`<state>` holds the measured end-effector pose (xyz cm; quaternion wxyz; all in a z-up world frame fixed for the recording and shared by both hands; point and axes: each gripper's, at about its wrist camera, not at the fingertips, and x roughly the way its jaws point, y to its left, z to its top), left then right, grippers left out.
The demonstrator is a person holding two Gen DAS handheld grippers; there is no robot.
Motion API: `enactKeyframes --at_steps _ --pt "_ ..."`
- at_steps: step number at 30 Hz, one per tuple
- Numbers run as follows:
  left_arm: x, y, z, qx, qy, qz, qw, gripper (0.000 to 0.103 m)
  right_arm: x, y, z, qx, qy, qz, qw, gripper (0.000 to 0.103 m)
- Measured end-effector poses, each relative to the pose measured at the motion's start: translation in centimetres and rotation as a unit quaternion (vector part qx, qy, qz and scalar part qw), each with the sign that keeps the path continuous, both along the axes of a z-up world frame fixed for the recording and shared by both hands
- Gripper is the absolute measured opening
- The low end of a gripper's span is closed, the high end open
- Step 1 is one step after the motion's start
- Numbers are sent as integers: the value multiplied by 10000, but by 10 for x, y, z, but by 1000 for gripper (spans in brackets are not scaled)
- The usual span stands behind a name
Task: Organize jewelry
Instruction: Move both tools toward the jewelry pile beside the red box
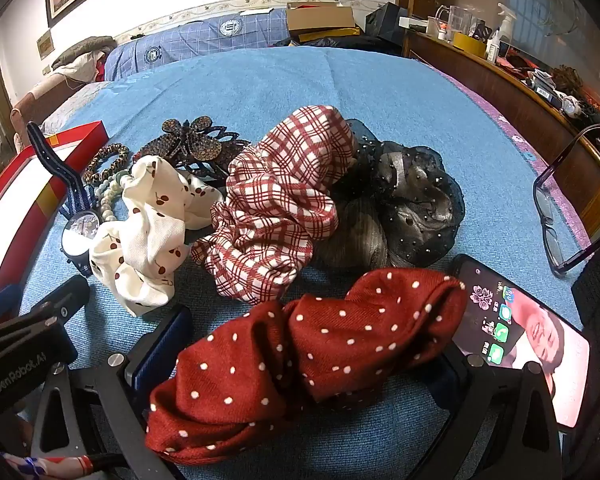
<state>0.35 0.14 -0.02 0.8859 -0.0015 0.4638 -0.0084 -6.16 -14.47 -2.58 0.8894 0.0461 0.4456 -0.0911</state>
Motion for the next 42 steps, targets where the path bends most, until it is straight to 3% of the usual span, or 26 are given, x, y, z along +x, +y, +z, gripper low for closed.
enactKeyframes --at_steps 7,11,14,16,19,27,31,38,42 --pt "3 1 0 66 -78 -2 9999 103 0 0 0 -9 -16 -6 10000 103" --pt "-16 1 5 70 -68 -163 9998 103 0 -1 1 23 18 40 10000 103" --pt "-35 12 24 -98 -470 -144 9987 103 2 -7 3 119 262 388 9988 102" --pt "-61 19 37 -127 -908 -134 9957 103 -15 -14 11 429 53 320 9986 100" --pt "-91 27 60 -199 -1237 -280 9917 103 -46 -21 29 620 -237 168 9977 100" --pt "-163 52 104 -351 -2127 -123 9764 103 -143 -16 89 -30 -1478 -68 9890 101" --pt "-183 60 108 -415 -2203 7 9746 103 -174 -6 97 171 -1961 -10 9804 102" --pt "-213 61 102 -388 -2042 39 9782 103 -205 -2 87 809 -2027 -77 9759 102" --pt "-233 62 113 -445 -2176 17 9750 103 -218 -7 92 1097 -1992 -116 9737 102"
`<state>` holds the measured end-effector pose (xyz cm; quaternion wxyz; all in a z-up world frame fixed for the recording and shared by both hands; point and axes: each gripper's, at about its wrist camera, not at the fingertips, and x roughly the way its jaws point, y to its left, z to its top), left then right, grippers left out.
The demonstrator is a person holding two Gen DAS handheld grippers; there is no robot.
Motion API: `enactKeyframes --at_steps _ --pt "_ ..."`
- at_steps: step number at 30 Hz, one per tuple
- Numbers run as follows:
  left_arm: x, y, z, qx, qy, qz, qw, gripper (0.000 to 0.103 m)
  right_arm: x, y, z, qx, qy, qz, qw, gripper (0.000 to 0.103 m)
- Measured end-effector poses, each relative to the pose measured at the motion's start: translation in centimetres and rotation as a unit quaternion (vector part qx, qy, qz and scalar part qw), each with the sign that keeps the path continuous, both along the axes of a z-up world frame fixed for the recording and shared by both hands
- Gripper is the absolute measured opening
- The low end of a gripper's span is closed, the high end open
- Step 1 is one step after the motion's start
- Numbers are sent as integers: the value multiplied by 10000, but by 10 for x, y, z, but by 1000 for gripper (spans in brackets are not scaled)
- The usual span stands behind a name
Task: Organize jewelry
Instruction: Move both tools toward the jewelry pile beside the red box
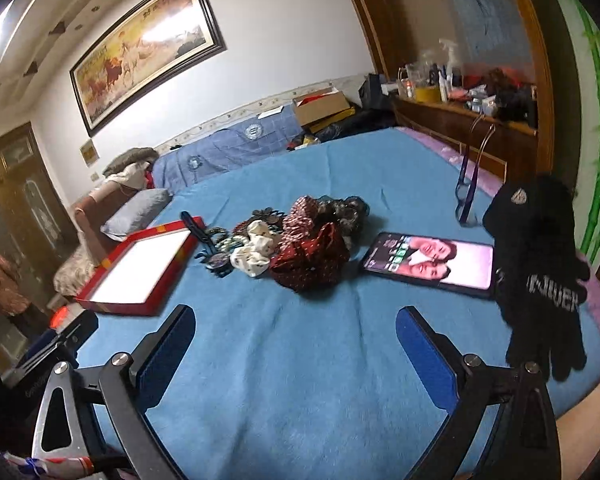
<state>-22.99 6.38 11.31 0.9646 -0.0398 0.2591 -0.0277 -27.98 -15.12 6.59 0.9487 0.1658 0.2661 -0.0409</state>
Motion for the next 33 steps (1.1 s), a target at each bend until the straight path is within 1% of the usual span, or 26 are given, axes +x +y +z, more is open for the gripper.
enactKeyframes --at_steps 2,5,7,12,14,16,18,20,23,26,29,33 --pt "-8 -4 5 44 -91 -5 9999 103 -6 2 4 -24 21 1 10000 102" --pt "-19 -7 8 71 -145 -19 9999 103 -16 10 11 -288 -28 -42 9996 102" --pt "-23 -9 8 67 -106 -42 9999 103 -23 14 15 -423 -121 -35 9990 102" --pt "-28 -14 8 96 -146 -51 9998 103 -30 11 17 -506 -149 -103 9986 102" --pt "-27 -17 6 154 -188 -71 9997 103 -28 10 15 -594 -88 -156 9981 102" --pt "-22 -22 -1 244 -178 -87 9995 103 -23 14 11 -802 49 -161 9966 102" --pt "-16 -24 -10 346 -66 -77 9994 103 -16 19 3 -962 184 -89 9951 102" --pt "-11 -24 -16 375 63 -96 9992 103 -12 24 -4 -1008 272 5 9945 102" --pt "-10 -14 -16 274 30 -60 9996 103 -11 27 -7 -1122 274 -29 9933 102" --pt "-11 -9 -14 174 17 -61 9998 103 -15 28 -2 -1114 171 -67 9936 102" --pt "-13 -10 -15 223 30 -107 9997 103 -20 29 3 -1125 17 -98 9936 102" --pt "-13 -18 -17 367 -13 -189 9991 103 -19 27 3 -1116 48 -97 9937 102"
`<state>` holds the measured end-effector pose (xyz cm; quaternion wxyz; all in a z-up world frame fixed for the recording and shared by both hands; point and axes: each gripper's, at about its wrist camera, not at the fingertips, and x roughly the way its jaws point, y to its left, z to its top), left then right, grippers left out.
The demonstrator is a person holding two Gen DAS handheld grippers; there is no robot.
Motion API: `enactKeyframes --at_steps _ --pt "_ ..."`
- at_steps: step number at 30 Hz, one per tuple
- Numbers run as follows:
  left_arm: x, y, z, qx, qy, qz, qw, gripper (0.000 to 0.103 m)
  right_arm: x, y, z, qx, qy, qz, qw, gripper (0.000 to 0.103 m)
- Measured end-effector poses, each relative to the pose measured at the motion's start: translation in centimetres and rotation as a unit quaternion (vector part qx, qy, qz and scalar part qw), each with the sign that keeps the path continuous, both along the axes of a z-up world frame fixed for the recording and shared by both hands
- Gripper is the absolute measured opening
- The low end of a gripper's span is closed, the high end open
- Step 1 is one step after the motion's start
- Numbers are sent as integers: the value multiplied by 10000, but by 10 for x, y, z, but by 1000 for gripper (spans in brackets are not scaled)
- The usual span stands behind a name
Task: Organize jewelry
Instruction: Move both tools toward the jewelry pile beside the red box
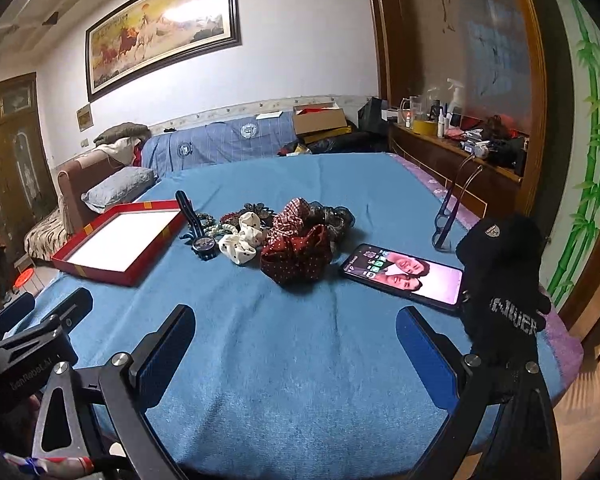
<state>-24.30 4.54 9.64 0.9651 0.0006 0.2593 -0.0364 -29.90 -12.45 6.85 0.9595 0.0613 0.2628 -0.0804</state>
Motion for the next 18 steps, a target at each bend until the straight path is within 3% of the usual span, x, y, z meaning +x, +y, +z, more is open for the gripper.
enactKeyframes --at_steps 6,18 --pt "5 -6 -13 205 22 -90 9997 103 7 -5 -12 23 134 -79 9999 102" --pt "38 0 -45 78 502 -32 9987 103 31 0 -38 -236 464 -134 9986 102"
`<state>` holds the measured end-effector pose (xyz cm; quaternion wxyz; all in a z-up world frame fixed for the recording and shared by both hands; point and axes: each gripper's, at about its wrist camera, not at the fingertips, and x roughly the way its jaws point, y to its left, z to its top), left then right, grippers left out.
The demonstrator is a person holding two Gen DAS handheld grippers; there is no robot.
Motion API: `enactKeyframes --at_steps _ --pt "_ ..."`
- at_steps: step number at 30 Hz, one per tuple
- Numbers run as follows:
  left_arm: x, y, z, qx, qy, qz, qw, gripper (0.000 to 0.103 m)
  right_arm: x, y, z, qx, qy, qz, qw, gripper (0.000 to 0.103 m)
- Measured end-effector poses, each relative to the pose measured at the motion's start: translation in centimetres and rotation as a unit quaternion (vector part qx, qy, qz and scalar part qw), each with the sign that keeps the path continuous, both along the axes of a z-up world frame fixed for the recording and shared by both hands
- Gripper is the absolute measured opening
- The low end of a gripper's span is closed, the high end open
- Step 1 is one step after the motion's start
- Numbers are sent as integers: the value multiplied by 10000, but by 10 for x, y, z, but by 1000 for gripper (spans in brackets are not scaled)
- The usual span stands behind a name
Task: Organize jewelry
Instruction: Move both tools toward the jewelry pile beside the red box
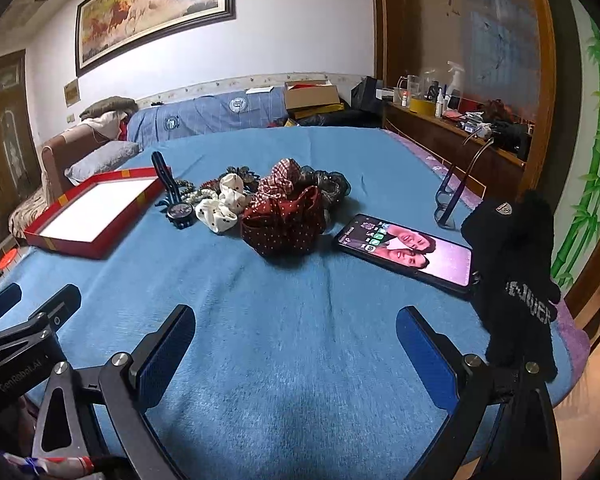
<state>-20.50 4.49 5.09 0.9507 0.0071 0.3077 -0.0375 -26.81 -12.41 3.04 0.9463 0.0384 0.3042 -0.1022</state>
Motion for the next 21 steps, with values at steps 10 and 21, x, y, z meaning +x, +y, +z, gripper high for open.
enactKeyframes --at_steps 10,21 --pt "31 -6 -14 72 178 -33 9998 103 30 -8 -9 -217 219 -142 9994 102" --pt "59 -15 -18 43 418 -144 9990 103 62 -8 -8 -350 348 -51 9988 102"
